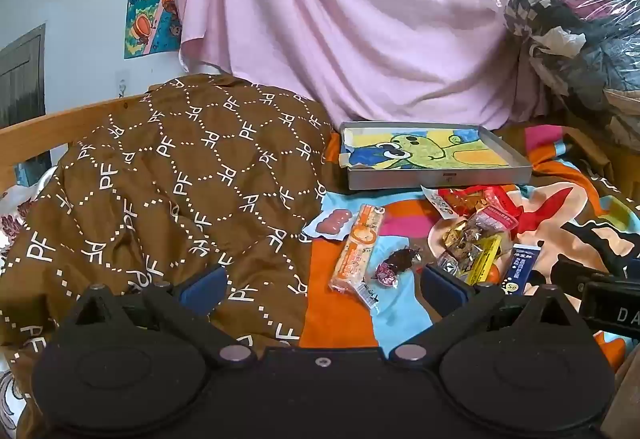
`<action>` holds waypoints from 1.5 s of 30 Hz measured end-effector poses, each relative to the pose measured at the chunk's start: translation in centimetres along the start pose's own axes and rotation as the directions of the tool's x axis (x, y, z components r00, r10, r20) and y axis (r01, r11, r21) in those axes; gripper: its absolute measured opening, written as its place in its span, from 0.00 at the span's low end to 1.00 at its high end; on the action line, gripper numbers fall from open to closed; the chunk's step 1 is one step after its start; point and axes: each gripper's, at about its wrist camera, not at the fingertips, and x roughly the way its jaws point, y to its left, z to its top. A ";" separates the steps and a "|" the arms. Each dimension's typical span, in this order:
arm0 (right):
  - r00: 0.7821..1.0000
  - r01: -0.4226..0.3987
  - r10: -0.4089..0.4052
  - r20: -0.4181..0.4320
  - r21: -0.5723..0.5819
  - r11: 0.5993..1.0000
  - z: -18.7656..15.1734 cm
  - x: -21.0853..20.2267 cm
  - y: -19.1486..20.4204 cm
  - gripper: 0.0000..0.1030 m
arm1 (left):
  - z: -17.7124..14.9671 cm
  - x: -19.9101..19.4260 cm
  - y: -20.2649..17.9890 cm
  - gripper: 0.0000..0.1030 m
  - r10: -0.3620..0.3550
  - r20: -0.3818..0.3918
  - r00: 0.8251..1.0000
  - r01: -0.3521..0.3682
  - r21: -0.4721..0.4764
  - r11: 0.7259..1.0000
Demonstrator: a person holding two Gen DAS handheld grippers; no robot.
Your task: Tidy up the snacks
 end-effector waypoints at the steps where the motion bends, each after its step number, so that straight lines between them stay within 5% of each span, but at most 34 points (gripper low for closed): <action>1: 1.000 0.001 -0.001 -0.002 -0.002 1.000 0.0 0.0 0.0 1.00 | 0.0 0.0 0.0 0.99 0.000 0.000 1.000 0.000 0.001 1.000; 45: 1.000 0.003 -0.003 -0.014 -0.005 1.000 0.0 0.1 0.0 1.00 | 0.0 0.0 0.0 0.99 -0.001 -0.001 1.000 0.001 -0.002 1.000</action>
